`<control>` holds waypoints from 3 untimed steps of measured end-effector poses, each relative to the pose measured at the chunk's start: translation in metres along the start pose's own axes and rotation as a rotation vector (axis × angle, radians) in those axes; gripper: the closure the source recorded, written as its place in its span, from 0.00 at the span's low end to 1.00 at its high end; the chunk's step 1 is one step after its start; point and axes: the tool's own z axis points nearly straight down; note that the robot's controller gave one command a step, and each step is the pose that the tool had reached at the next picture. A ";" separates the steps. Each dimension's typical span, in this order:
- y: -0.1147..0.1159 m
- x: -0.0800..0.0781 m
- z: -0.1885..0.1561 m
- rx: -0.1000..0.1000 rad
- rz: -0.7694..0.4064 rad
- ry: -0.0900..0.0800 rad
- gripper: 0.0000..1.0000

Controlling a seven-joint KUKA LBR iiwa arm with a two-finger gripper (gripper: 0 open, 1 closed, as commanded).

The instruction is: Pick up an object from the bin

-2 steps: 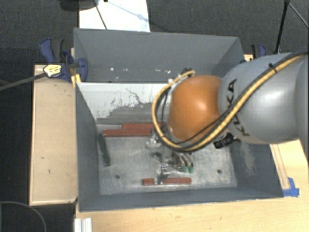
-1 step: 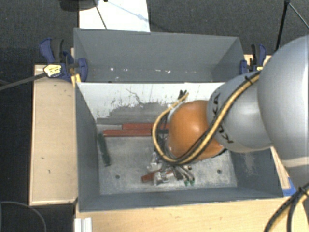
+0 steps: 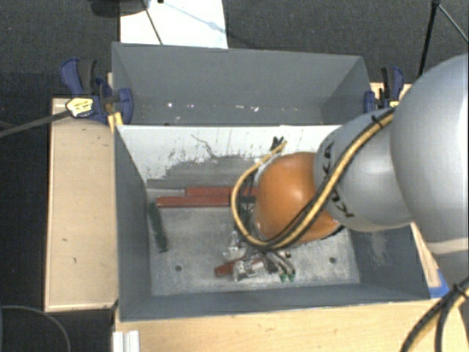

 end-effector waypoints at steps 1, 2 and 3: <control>-0.014 0.001 -0.087 0.002 0.028 0.012 0.00; -0.025 -0.002 -0.163 0.002 0.053 0.011 0.00; -0.029 -0.003 -0.133 0.002 0.045 -0.004 0.00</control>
Offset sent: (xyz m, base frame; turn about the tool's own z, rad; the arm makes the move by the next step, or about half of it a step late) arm 0.0000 0.0000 0.0000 0.0000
